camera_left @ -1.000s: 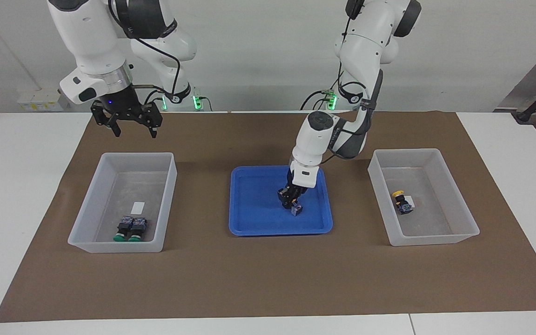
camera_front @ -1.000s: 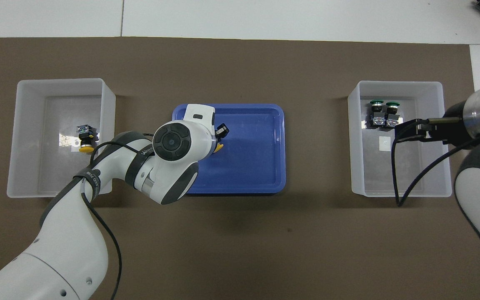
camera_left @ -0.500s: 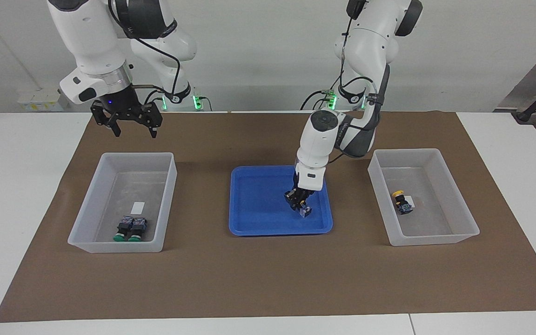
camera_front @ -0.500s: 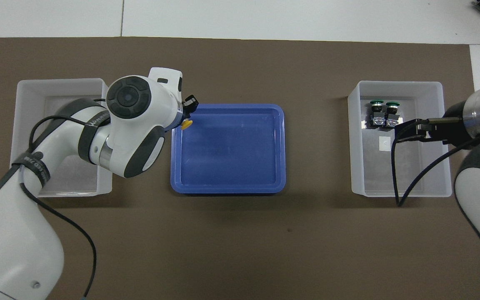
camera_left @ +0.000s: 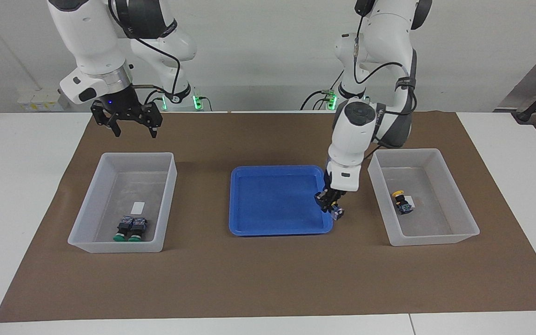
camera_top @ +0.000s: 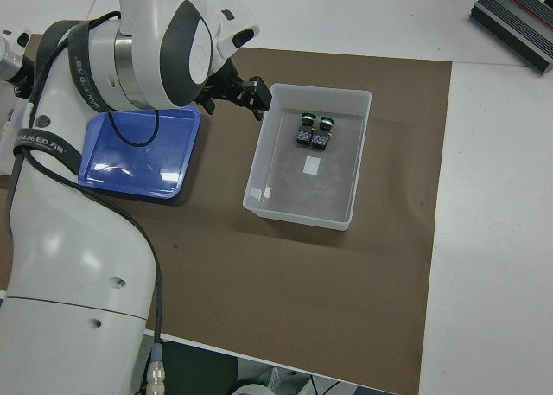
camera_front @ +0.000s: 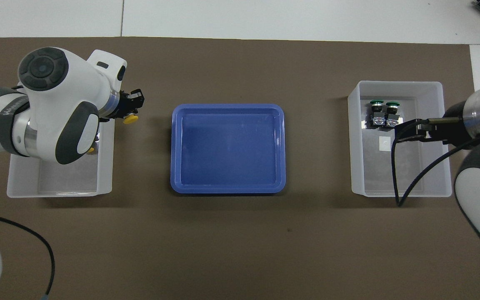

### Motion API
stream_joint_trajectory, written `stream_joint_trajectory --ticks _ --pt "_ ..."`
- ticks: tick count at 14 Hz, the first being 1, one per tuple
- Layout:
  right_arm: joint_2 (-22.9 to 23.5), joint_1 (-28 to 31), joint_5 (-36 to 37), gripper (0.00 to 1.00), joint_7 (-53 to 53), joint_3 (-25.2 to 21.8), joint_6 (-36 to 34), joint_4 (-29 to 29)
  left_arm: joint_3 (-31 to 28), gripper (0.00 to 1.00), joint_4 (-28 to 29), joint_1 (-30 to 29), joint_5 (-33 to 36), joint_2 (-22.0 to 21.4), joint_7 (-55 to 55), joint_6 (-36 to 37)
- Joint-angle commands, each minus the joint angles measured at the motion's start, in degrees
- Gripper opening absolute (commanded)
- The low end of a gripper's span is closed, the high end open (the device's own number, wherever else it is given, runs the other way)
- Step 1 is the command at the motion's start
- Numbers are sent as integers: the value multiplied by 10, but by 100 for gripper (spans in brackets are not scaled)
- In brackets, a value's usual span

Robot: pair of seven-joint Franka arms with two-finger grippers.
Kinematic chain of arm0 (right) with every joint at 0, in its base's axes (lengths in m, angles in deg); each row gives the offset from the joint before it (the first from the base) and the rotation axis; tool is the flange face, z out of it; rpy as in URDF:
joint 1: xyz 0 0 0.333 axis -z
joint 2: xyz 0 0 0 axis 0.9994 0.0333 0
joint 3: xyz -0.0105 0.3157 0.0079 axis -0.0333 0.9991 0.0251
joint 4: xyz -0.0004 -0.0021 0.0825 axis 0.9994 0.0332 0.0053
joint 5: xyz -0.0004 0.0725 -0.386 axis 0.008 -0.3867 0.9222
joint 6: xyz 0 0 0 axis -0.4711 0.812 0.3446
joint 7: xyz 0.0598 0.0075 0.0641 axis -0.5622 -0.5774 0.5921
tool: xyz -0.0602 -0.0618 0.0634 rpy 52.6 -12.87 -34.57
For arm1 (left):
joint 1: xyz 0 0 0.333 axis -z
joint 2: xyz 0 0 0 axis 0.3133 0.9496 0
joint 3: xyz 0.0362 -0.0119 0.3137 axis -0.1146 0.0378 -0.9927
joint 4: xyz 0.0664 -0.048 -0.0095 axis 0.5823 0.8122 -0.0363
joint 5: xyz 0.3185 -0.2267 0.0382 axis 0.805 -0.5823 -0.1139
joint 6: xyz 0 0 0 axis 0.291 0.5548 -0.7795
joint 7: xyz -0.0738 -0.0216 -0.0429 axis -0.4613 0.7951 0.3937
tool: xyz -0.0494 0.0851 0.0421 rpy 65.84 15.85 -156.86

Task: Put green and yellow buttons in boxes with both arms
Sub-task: 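Carry the yellow button with the left gripper into its box and release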

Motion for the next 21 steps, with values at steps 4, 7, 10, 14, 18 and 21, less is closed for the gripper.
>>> stream_joint_trajectory --ticks 4,7,10,14,18,21 --pt "-8 9 -13 100 -10 5 -2 7 8 0 1 -104 -35 -19 227 40" --pt "-8 9 -13 100 -12 5 -2 7 3 0 10 -140 -36 -29 319 44" --pt "-8 9 -14 100 -11 5 -2 7 1 0 56 -186 -37 -50 397 35" --pt "-8 10 -13 100 -11 5 -3 7 0 0 143 -207 -38 -77 417 -47" --pt "-8 10 -13 100 -10 5 -2 7 -2 0 220 -215 -38 -85 417 -135" --pt "-8 9 -14 100 -10 5 -2 7 -3 0 257 -216 -38 -83 418 -184"
